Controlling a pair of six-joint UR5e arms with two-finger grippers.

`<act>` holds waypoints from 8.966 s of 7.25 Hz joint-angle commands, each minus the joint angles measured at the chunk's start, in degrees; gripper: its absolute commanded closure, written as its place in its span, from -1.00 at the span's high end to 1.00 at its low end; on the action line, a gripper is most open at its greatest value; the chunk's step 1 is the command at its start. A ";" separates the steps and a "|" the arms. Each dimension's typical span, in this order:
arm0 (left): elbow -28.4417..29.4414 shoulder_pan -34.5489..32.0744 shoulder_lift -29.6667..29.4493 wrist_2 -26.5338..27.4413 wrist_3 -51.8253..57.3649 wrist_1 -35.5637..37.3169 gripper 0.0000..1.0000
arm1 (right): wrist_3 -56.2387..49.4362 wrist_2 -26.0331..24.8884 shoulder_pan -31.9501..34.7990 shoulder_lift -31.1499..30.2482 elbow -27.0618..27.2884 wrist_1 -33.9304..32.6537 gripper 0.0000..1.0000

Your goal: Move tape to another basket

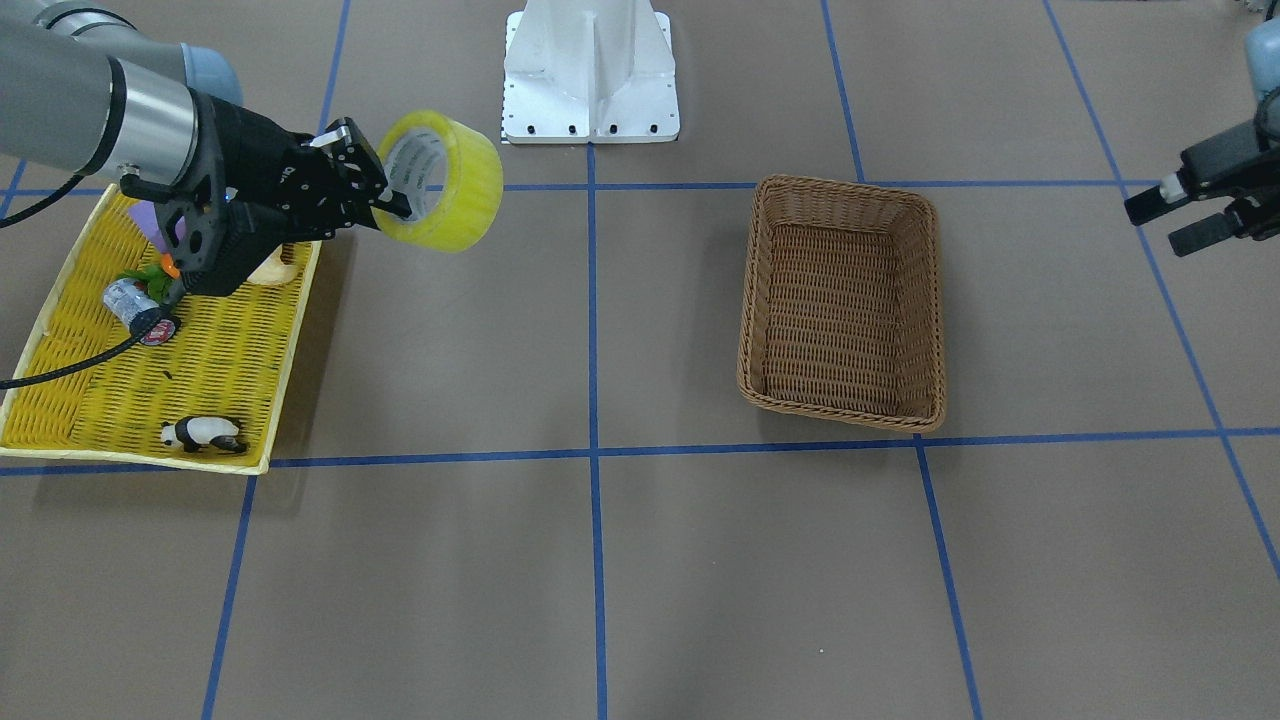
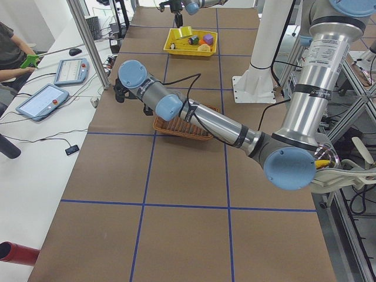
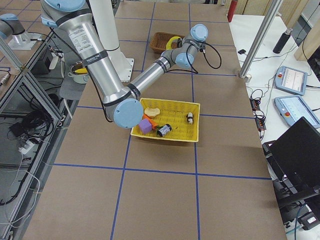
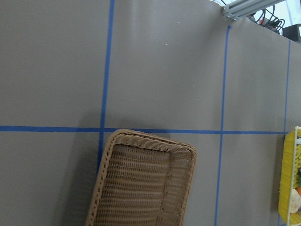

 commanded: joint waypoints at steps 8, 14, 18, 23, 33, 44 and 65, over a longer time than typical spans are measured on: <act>6.41 10.18 -13.14 5.56 -17.27 -27.22 0.97 | 2.11 0.62 -4.57 6.75 -0.02 0.03 -1.00; 16.61 28.49 -12.42 38.45 -65.37 -79.05 0.97 | 2.11 0.62 -4.66 7.36 0.07 1.79 -1.00; 13.64 31.63 -12.52 44.19 -82.01 -82.13 0.97 | 5.33 -2.61 -4.31 9.21 0.16 8.42 -1.00; 7.22 31.45 -12.43 46.55 -95.48 -82.13 0.97 | 33.13 -27.41 -12.31 7.20 -1.51 40.63 -1.00; 4.13 31.63 -11.64 52.45 -101.65 -89.60 0.97 | 50.94 -38.66 -16.62 6.13 -5.46 61.52 -1.00; 5.01 34.00 -14.01 52.37 -95.06 -91.62 0.63 | 62.40 -38.85 -17.06 8.07 -7.23 63.75 -1.00; -14.79 16.69 1.41 39.27 -66.99 -53.06 -1.00 | 55.31 -30.93 -3.00 -7.11 -3.97 69.38 1.00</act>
